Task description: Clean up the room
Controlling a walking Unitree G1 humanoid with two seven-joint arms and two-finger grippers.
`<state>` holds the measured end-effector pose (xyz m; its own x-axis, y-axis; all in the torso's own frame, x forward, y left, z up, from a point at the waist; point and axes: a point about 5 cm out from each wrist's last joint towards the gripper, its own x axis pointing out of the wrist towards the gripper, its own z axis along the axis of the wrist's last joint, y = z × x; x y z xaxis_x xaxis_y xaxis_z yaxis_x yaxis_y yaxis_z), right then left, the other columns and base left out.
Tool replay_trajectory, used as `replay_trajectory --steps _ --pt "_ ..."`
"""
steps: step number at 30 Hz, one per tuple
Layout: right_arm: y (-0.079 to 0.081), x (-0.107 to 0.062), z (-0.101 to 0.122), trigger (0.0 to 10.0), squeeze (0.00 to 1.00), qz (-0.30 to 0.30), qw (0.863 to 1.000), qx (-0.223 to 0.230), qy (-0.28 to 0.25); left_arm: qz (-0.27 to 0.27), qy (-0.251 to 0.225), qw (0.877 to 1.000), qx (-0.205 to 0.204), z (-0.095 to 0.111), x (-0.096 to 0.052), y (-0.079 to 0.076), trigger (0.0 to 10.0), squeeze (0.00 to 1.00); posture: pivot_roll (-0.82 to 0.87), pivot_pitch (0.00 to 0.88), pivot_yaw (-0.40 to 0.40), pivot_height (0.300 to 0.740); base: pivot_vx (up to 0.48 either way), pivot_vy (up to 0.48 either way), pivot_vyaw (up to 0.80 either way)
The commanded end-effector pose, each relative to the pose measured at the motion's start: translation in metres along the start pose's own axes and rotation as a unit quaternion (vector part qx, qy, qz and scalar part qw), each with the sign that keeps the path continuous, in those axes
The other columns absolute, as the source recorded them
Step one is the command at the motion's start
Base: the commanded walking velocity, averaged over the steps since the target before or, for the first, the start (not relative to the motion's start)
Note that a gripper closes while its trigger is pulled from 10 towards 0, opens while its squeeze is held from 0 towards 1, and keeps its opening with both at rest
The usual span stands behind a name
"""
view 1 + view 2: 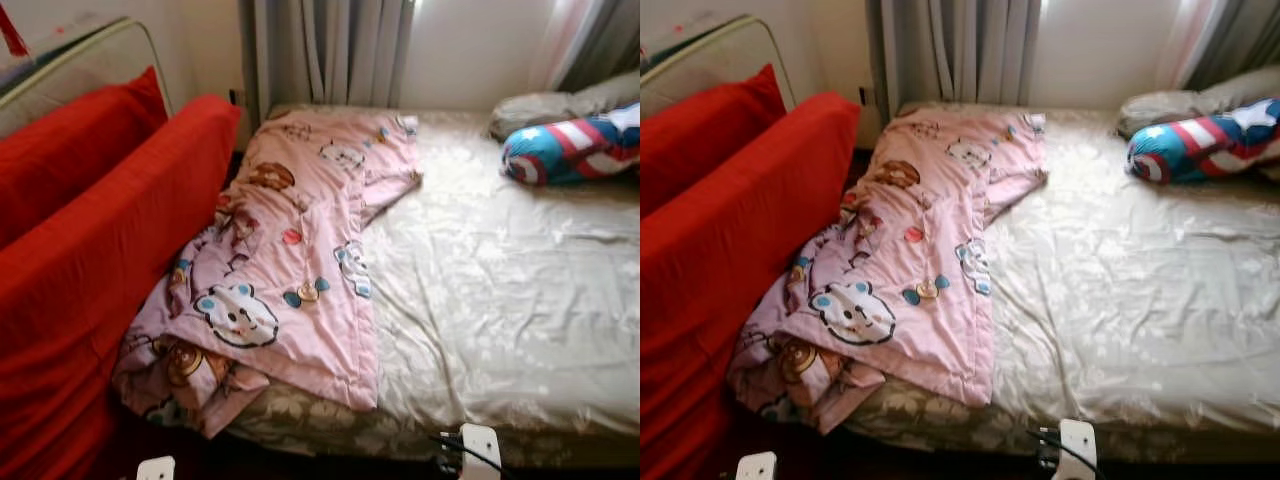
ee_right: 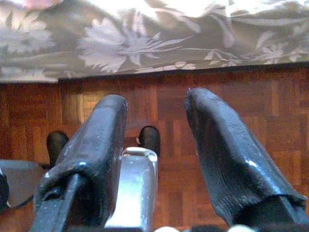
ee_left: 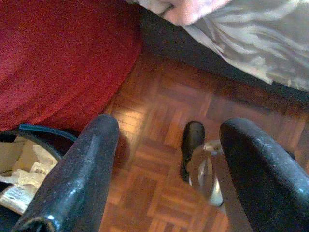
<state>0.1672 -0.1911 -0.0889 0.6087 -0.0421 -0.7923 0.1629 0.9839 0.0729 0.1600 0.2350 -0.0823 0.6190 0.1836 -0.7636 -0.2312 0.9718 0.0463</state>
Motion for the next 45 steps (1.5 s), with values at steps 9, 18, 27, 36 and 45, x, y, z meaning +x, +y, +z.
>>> replay_trajectory --steps 9,18,27,36,45 --pt "0.0007 0.0018 0.0081 10.0 0.00 -0.001 1.000 0.007 -0.013 -0.004 0.020 1.000 -0.009 -0.0127 -0.0039 0.0048 10.0 0.00 -0.04 0.114 -0.016 0.740 0.000 0.000 0.80" --pt "0.0013 0.0017 0.0071 10.0 0.00 -0.004 1.000 0.009 -0.011 -0.021 0.011 0.999 -0.023 -0.0109 -0.0037 0.0020 10.0 0.00 -0.04 0.126 -0.019 0.740 0.000 0.000 0.80" --pt "0.0006 0.0022 0.0120 10.0 0.00 -0.004 0.999 0.025 -0.026 -0.027 0.008 0.999 -0.025 -0.0105 -0.0036 0.0004 10.0 0.00 -0.04 0.129 -0.027 0.740 0.000 0.000 0.13" --pt "-0.0035 0.0021 0.0146 10.0 0.00 -0.004 0.999 0.023 -0.030 -0.024 0.007 0.999 -0.031 -0.0108 -0.0037 0.0002 10.0 0.00 -0.04 0.131 -0.033 0.740 0.131 0.000 0.00" --pt "-0.0046 0.0019 0.0148 10.0 0.00 0.001 0.999 0.014 -0.029 -0.021 0.007 0.999 -0.030 -0.0112 -0.0038 0.0006 10.0 0.00 -0.04 0.131 -0.034 0.740 0.299 0.000 0.44"
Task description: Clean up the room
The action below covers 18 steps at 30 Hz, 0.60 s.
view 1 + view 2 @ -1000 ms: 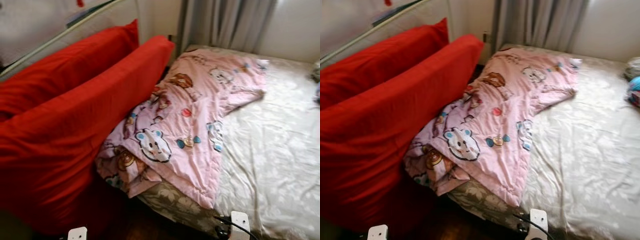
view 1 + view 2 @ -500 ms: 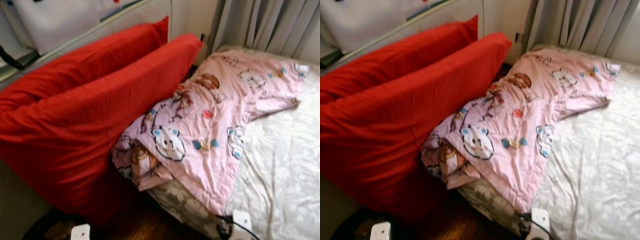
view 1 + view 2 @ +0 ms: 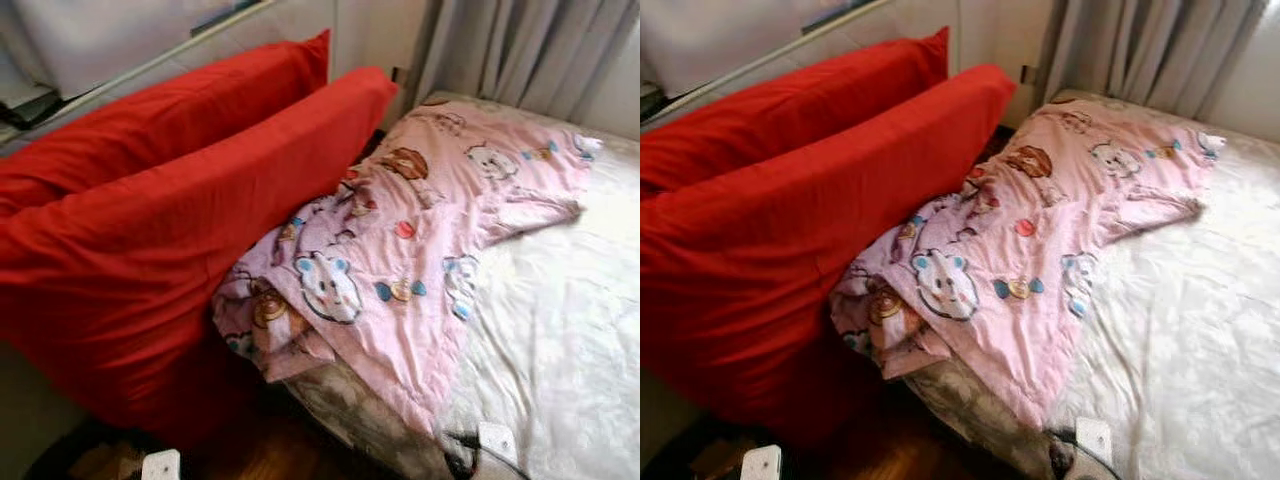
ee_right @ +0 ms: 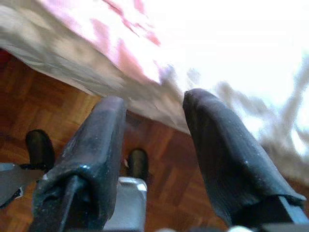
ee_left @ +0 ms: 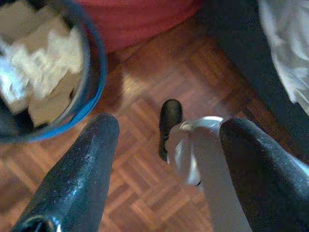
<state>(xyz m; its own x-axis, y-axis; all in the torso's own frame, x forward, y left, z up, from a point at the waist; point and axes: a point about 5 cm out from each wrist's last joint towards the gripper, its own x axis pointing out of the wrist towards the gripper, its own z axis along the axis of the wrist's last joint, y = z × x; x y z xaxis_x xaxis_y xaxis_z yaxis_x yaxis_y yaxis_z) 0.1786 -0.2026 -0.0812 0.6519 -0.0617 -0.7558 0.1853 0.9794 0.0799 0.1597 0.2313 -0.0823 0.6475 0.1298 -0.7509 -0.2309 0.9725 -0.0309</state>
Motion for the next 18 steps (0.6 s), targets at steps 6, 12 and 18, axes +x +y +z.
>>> replay_trajectory --steps 6,12,18 --pt "0.005 0.001 0.000 10.0 0.00 0.000 1.000 0.013 -0.004 0.006 0.014 1.000 0.000 -0.009 -0.003 0.004 10.0 0.00 -0.04 0.132 -0.033 0.740 0.101 0.000 0.21" --pt "0.005 0.004 0.018 10.0 0.00 -0.008 0.999 0.025 -0.040 0.002 -0.007 1.000 0.005 -0.006 -0.004 0.004 10.0 0.00 -0.04 0.138 -0.037 0.740 0.000 0.000 0.00" --pt "0.005 0.007 0.049 10.0 0.00 -0.008 0.994 0.015 -0.110 0.000 -0.045 0.999 -0.018 -0.001 -0.005 0.003 10.0 0.00 -0.04 0.139 -0.041 0.740 0.000 0.000 0.00"
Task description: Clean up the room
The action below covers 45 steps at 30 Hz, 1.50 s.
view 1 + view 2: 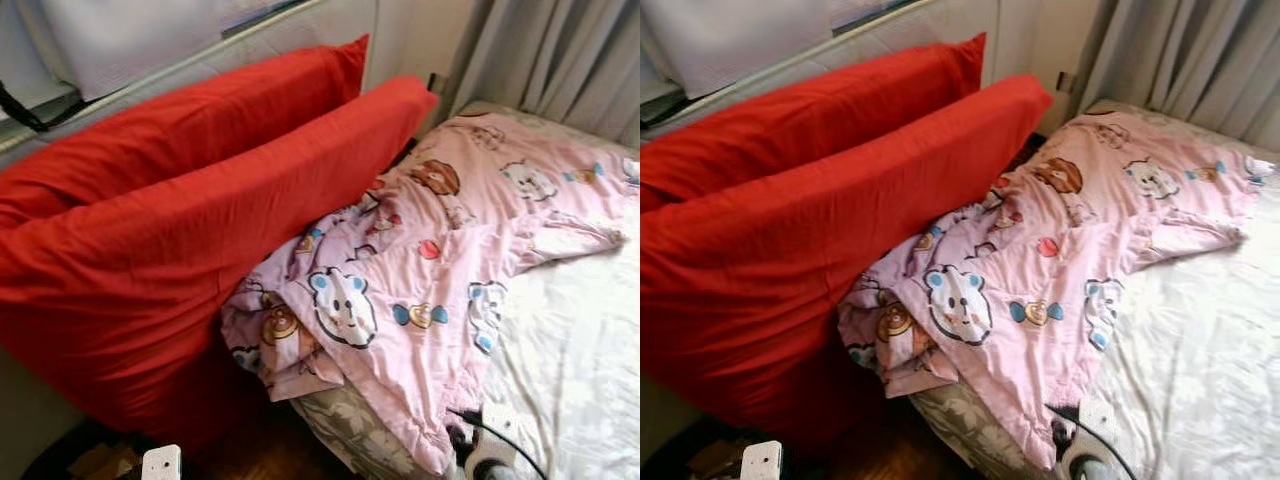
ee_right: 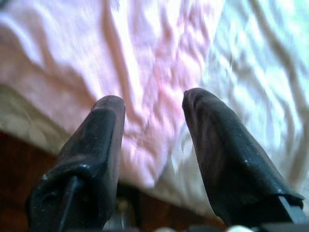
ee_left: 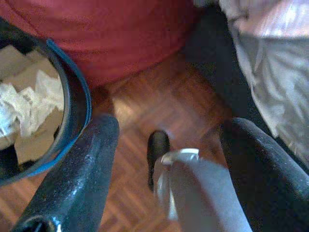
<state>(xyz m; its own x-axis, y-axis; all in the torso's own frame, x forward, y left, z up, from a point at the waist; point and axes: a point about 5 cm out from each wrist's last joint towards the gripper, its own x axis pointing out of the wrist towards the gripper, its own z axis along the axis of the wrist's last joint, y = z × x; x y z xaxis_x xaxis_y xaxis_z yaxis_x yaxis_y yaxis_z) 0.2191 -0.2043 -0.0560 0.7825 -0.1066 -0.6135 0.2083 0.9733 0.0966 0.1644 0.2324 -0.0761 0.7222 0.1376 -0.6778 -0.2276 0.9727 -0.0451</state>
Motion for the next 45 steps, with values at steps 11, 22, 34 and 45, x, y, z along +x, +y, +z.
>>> replay_trajectory --steps 11,22,34,45 --pt "0.024 0.004 0.084 10.0 0.00 0.068 0.971 0.005 -0.229 -0.032 -0.304 0.951 0.035 0.109 0.002 -0.040 10.0 0.00 -0.06 0.124 -0.037 0.740 0.000 0.000 0.00" --pt "0.034 -0.008 0.082 10.0 0.00 0.089 0.958 -0.013 -0.273 -0.046 -0.395 0.917 0.040 0.142 -0.028 -0.048 10.0 0.00 -0.06 0.089 -0.030 0.740 0.000 0.000 0.00" --pt "0.037 -0.006 0.082 10.0 0.00 0.079 0.963 -0.044 -0.253 -0.060 -0.366 0.928 0.041 0.138 -0.038 -0.050 10.0 0.00 -0.06 0.074 -0.014 0.720 0.000 0.000 0.00" --pt "0.033 -0.008 0.084 10.0 0.00 0.076 0.960 -0.038 -0.266 -0.065 -0.366 0.928 0.025 0.145 -0.040 -0.056 10.0 0.00 -0.07 0.042 -0.014 0.670 0.000 0.000 0.00"
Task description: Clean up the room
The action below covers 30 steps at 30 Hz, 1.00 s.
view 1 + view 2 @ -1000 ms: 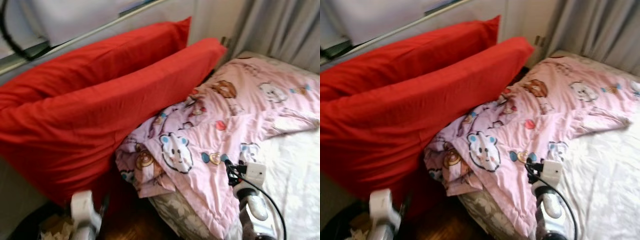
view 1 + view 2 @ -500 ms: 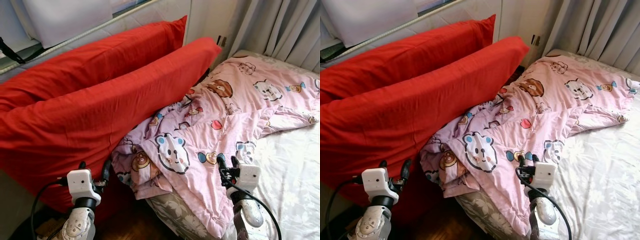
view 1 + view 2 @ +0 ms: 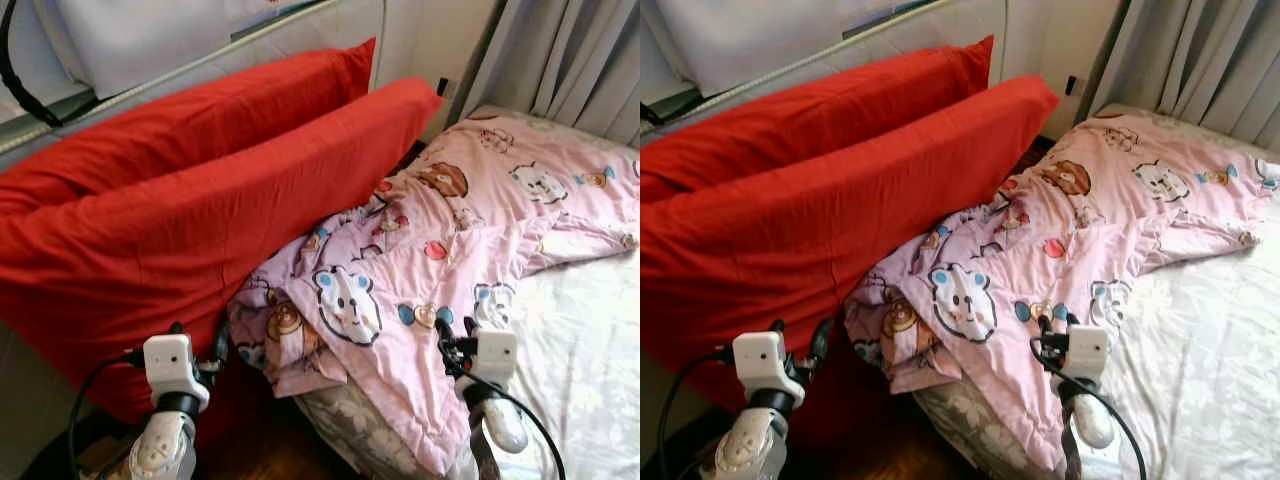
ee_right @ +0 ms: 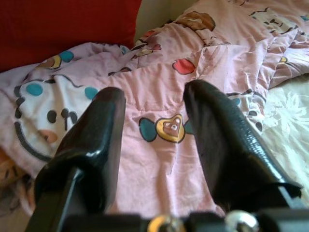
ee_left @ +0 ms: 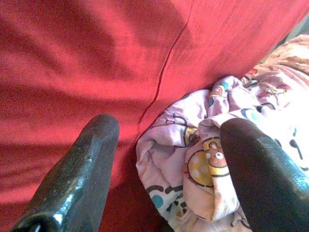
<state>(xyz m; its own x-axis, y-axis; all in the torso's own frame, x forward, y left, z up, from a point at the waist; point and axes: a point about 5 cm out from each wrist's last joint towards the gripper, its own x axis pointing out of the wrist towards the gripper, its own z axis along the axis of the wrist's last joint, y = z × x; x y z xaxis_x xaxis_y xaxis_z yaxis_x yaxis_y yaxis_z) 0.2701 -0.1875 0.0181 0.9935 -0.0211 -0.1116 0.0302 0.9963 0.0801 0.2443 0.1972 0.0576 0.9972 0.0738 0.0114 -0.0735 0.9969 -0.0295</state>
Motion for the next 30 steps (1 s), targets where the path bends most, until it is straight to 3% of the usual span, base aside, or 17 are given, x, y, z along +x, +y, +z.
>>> replay_trajectory --steps 1,13,30 --pt "0.000 -0.001 0.000 10.0 0.00 -0.003 1.000 0.002 -0.003 0.008 0.000 1.000 -0.006 0.003 -0.001 0.002 10.0 0.00 -0.07 0.042 -0.014 0.670 0.000 0.000 0.00" --pt "0.006 0.003 -0.003 10.0 0.00 0.000 1.000 -0.002 0.018 0.007 0.001 1.000 -0.005 0.005 0.001 0.005 10.0 0.00 -0.07 0.021 -0.010 0.670 0.000 0.000 0.00" --pt "0.014 0.004 -0.007 10.0 0.00 0.017 0.999 0.001 0.029 0.008 0.007 1.000 -0.003 0.008 0.005 0.002 10.0 0.00 -0.05 0.105 -0.013 0.670 0.000 0.000 0.00"
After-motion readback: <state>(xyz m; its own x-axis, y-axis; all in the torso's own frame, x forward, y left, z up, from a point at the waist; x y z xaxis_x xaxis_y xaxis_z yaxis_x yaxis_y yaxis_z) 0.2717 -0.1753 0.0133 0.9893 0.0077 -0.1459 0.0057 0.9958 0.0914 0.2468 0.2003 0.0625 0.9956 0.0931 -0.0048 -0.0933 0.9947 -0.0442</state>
